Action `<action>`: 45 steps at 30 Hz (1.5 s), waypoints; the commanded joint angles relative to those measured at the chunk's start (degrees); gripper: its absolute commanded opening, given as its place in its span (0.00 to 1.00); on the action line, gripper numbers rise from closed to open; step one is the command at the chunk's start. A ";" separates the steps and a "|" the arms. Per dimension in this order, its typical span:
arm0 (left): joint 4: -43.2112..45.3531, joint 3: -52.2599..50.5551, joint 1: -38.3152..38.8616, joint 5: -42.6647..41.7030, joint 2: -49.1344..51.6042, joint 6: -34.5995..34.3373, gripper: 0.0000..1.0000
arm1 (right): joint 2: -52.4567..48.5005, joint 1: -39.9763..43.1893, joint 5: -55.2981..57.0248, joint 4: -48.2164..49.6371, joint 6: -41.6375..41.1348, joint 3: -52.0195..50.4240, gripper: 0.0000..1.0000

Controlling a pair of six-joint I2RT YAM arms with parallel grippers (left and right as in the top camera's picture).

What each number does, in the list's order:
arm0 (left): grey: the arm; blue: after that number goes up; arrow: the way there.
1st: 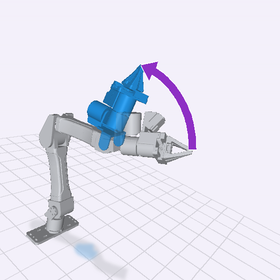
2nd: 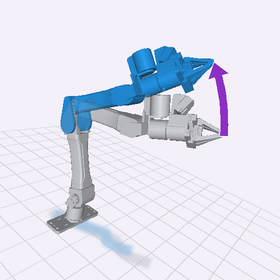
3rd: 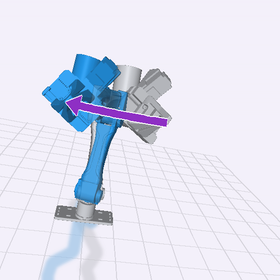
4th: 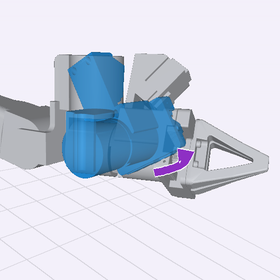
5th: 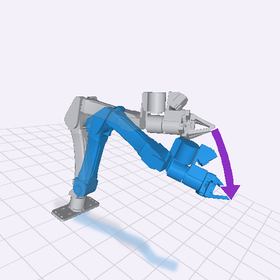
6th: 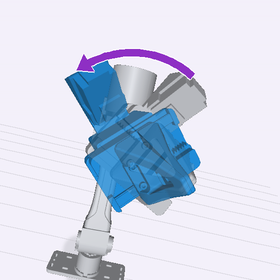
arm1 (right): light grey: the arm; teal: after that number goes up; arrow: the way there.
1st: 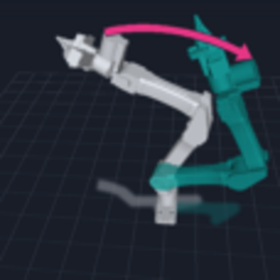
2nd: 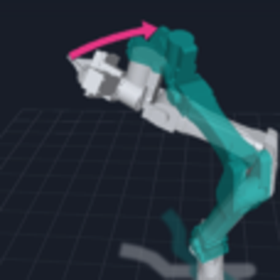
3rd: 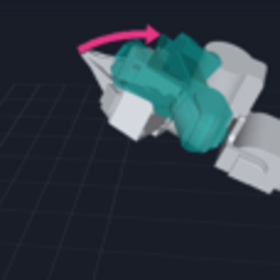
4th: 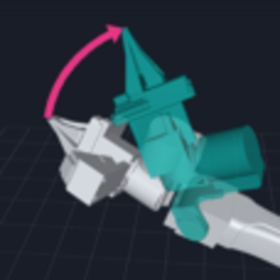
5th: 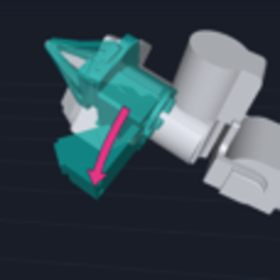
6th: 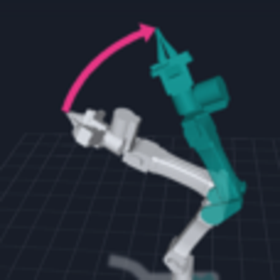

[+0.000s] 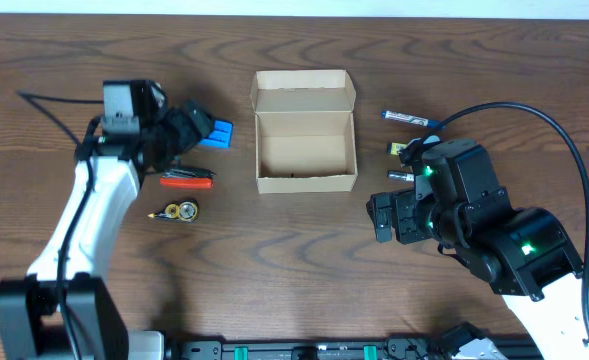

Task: Pack container
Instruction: 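Grasp the blue whiteboard eraser with the left gripper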

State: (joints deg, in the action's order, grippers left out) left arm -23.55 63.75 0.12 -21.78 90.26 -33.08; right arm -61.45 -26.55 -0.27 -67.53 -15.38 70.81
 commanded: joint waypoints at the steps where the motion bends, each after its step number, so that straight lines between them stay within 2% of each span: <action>1: -2.38 7.32 1.77 7.61 3.19 -2.27 0.96 | 0.04 -0.15 0.00 -0.02 0.85 0.09 0.99; 5: -7.19 14.05 3.21 14.32 7.67 -3.19 0.96 | 0.04 -0.15 0.00 -0.02 0.85 0.09 0.99; 9: -13.46 19.87 3.39 18.25 12.92 -10.12 0.96 | 0.04 -0.15 0.00 -0.02 0.87 0.09 0.99; 15: -20.48 28.59 3.56 18.12 22.75 -15.93 0.96 | 0.04 -0.15 0.00 -0.02 0.85 0.09 0.99; 21: -23.96 35.21 4.09 15.10 30.62 -18.51 0.96 | 0.04 -0.15 0.00 -0.02 0.87 0.09 0.99; 27: -23.71 35.50 3.87 12.50 34.14 -23.82 0.96 | 0.04 -0.15 0.00 -0.02 0.85 0.09 0.99; 31: -23.87 35.47 4.00 10.01 36.48 -24.50 0.96 | 0.04 -0.15 0.00 -0.02 0.85 0.09 0.99; 40: -23.78 35.47 4.15 10.16 40.26 -26.75 0.96 | 0.04 -0.15 0.00 -0.02 0.87 0.09 0.99; 42: -23.76 35.47 4.15 10.16 40.57 -26.77 1.00 | 0.04 -0.15 0.00 -0.02 0.85 0.09 0.99; 45: -23.78 35.47 4.15 10.58 40.65 -26.75 0.72 | 0.04 -0.15 0.00 -0.02 0.85 0.09 0.99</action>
State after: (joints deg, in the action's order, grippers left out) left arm -47.07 98.54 3.99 -11.62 128.90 -59.55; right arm -61.45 -26.55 -0.27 -67.53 -15.38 70.81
